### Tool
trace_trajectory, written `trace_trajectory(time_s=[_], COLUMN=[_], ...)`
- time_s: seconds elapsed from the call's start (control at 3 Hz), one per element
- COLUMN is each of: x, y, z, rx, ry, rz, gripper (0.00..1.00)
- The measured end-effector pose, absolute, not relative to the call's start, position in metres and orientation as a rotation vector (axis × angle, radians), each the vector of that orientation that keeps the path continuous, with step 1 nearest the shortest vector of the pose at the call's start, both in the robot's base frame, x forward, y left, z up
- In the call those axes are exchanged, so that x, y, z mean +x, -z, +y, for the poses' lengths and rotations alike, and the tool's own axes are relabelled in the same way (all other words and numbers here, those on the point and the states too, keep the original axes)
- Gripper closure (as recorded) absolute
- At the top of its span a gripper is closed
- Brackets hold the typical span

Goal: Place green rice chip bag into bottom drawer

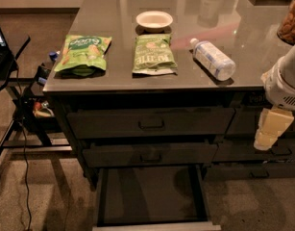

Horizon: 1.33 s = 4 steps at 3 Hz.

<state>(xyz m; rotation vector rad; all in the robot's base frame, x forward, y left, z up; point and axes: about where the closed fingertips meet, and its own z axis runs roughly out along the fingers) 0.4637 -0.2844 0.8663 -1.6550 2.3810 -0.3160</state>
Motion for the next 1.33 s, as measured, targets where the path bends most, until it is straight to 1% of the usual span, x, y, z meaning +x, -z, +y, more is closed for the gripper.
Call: trace_trajectory(time_s=[0.67, 1.33], x=[0.474, 0.525], y=[-0.872, -0.889], z=[-0.274, -0.216], rx=[-1.659, -1.794], ry=[0.303, 0.251], rz=[2.338, 2.174], gripper=[0.00, 0.00])
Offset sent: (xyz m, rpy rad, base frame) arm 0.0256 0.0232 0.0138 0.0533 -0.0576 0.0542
